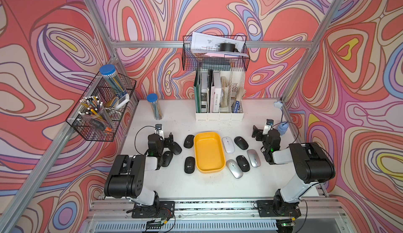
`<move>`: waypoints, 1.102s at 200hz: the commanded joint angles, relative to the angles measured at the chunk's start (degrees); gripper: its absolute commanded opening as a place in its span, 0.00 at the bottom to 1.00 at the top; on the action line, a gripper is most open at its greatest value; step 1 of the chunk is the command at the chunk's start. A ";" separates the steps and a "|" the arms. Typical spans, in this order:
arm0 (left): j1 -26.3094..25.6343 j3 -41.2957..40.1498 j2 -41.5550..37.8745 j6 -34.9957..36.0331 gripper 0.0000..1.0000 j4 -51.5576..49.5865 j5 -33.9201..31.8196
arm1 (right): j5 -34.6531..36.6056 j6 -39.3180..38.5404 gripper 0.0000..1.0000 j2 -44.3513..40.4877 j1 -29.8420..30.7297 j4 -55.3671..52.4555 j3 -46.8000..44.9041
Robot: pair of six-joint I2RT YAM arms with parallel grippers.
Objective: Put the mouse in the storage box
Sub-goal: Pick up the mouse from the center of the board.
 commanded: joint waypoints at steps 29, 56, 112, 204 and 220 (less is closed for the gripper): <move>-0.47 0.36 0.06 1.08 0.99 0.56 -0.81 | -0.30 0.35 0.98 0.03 -0.33 -0.36 0.71; -1.46 0.39 0.38 1.59 0.99 1.15 -2.89 | -0.39 0.43 0.98 -0.02 -0.33 -0.33 0.68; -2.09 5.87 -5.14 1.20 0.98 -12.59 -5.92 | 2.40 -0.31 0.98 -1.18 0.36 -0.60 0.51; -14.91 40.09 -20.00 -7.05 0.98 -66.05 -16.80 | 10.97 14.14 0.98 -18.23 10.24 -57.04 30.01; -14.84 47.70 -21.05 -24.75 0.99 -83.16 -25.87 | 7.06 18.38 0.98 -19.78 10.23 -58.35 28.91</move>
